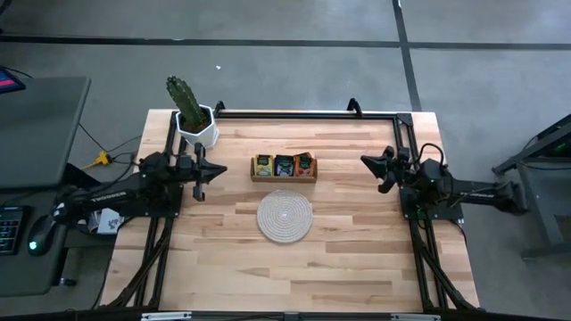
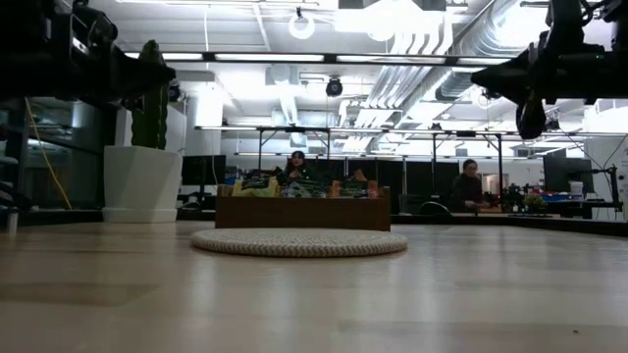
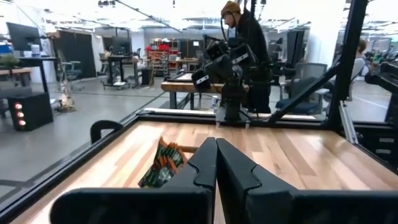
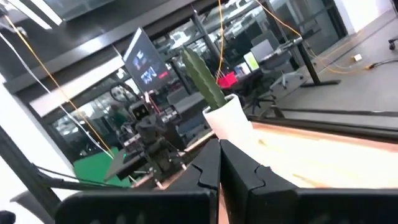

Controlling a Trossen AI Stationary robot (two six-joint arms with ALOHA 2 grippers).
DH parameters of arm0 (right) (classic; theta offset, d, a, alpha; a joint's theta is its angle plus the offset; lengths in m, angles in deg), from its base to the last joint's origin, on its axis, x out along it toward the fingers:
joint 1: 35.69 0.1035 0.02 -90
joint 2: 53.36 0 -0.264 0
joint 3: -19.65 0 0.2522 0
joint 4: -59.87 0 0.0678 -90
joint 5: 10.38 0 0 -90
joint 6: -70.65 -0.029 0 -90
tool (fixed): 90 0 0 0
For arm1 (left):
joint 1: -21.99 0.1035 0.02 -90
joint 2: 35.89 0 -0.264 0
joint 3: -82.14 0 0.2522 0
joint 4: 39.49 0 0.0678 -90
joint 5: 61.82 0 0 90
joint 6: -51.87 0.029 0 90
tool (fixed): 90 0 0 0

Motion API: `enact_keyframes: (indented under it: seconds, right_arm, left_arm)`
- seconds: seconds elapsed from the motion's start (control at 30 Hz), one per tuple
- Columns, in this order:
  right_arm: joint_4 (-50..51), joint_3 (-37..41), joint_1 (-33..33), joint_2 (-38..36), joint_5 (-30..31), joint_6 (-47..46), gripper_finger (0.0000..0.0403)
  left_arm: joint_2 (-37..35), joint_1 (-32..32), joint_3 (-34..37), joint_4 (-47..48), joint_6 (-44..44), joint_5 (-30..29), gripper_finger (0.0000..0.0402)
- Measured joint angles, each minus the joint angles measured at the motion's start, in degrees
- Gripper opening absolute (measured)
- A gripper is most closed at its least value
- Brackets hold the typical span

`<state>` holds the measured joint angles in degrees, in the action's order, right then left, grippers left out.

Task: Pick & Place Tea
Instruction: Return to Home Position

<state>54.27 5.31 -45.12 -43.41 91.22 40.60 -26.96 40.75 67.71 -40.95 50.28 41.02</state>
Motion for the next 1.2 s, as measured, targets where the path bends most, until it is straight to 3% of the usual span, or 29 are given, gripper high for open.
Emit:
enact_keyframes:
  seconds: [0.2,0.33,0.57,0.73,1.2]
  right_arm:
    - [4.96,0.0,-0.02,-3.68,2.48,-0.01,0.0001]
    - [8.26,0.0,-0.02,-5.77,3.4,0.02,0.0001]
    - [11.18,0.0,-0.02,-7.43,4.98,8.05,0.0001]
    - [11.52,0.0,0.01,-7.43,4.42,15.4,0.0004]
    - [11.67,0.0,0.01,-7.43,4.52,15.57,0.0016]
  left_arm:
    - [-9.04,0.0,0.0,11.24,0.28,-2.41,0.0001]
    - [-8.3,-0.02,0.0,12.99,0.8,-2.64,0.0]
    - [-8.14,-0.02,0.0,14.24,7.39,-10.82,0.0]
    - [-7.98,-0.02,0.0,14.62,12.38,-12.2,0.0]
    - [-7.96,-0.02,0.0,14.71,12.32,-12.25,0.0]
